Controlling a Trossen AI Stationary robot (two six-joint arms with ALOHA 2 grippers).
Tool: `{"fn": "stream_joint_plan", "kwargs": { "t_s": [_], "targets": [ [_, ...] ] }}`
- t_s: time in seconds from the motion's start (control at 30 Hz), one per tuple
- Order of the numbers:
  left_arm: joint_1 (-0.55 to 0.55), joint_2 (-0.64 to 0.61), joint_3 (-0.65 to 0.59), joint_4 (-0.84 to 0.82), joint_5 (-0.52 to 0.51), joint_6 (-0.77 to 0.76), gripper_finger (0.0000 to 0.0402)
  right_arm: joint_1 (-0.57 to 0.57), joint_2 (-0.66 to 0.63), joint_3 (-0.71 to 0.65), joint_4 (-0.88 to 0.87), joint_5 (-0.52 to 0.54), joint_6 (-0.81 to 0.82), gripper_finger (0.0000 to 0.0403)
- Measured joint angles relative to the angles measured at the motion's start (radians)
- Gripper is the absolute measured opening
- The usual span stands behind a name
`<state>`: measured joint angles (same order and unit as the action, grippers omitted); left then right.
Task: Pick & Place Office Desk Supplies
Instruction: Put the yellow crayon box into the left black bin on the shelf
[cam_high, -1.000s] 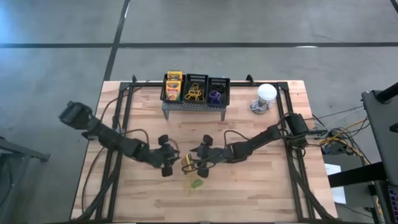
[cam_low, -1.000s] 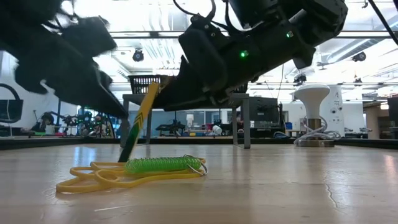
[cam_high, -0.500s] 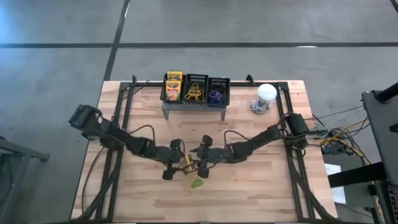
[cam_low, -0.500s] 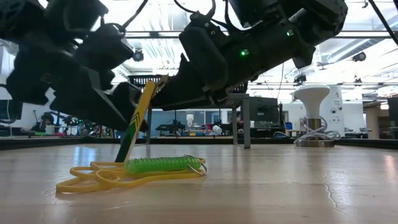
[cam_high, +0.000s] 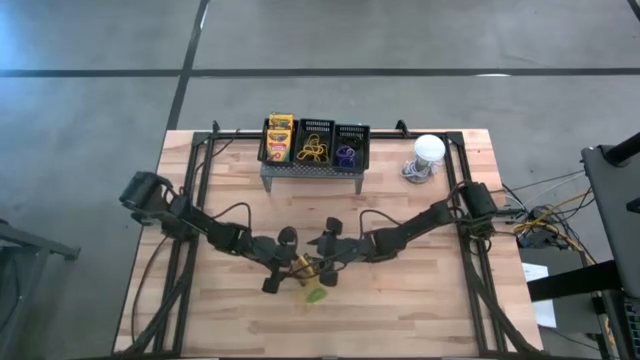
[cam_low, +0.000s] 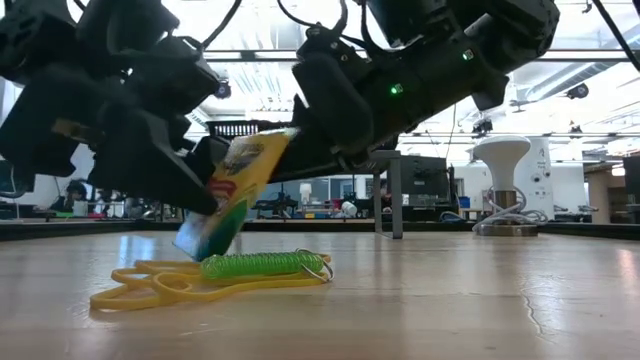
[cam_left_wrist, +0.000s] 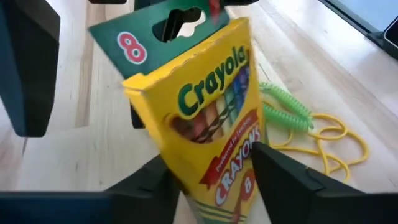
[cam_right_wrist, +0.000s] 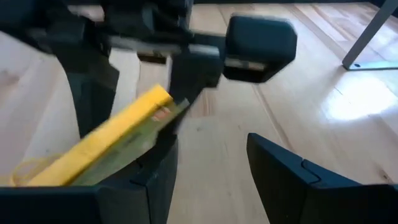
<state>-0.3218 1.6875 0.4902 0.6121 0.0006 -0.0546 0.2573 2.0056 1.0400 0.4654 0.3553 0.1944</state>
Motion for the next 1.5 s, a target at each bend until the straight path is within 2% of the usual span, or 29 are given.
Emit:
{"fn": "stream_joint_plan", "kwargs": {
  "t_s": [0.17,0.3,0.43,0.5,0.67,0.8,0.87,1.0,1.07,1.13,1.3,1.4,1.5],
  "targets": [
    [0.000,-0.007,0.002,0.012,-0.007,-0.019,0.0130,0.000,-0.066,0.000,-0.118,0.016,-0.011,0.0187],
    [0.000,-0.054,0.001,0.009,-0.008,-0.069,0.0086,0.020,-0.168,-0.002,-0.313,0.132,0.035,0.0187],
    [0.000,-0.174,0.001,-0.069,-0.015,-0.115,0.0044,0.079,-0.251,-0.035,-0.419,0.251,0.104,0.0187],
    [-0.003,-0.260,0.004,-0.128,-0.059,-0.132,0.0032,0.116,-0.265,-0.065,-0.425,0.280,0.155,0.0187],
    [-0.011,-0.489,0.016,-0.273,-0.271,-0.133,0.0038,0.208,-0.236,-0.131,-0.419,0.327,0.264,0.0187],
    [0.015,-0.646,0.089,-0.437,-0.447,-0.079,0.0052,0.250,-0.177,-0.164,-0.420,0.453,0.327,0.0187],
    [0.060,-0.698,0.145,-0.527,-0.492,-0.044,0.0051,0.251,-0.165,-0.175,-0.432,0.511,0.342,0.0187],
    [0.224,-0.762,0.244,-0.687,-0.504,-0.020,0.0040,0.243,-0.158,-0.172,-0.419,0.514,0.333,0.0187],
    [0.334,-0.777,0.264,-0.732,-0.490,0.010,0.0039,0.241,-0.162,-0.165,-0.398,0.512,0.329,0.0187],
    [0.457,-0.775,0.276,-0.718,-0.415,0.060,0.0040,0.241,-0.169,-0.161,-0.402,0.512,0.321,0.0187],
    [0.758,-0.744,0.264,-0.686,-0.063,0.133,0.0043,0.240,-0.169,-0.149,-0.396,0.512,0.307,0.0187],
    [0.872,-0.706,0.236,-0.616,0.058,0.130,0.0043,0.240,-0.169,-0.148,-0.386,0.512,0.303,0.0187],
    [0.923,-0.667,0.210,-0.550,0.131,0.138,0.0043,0.240,-0.169,-0.151,-0.380,0.512,0.299,0.0187]
  ]
}}
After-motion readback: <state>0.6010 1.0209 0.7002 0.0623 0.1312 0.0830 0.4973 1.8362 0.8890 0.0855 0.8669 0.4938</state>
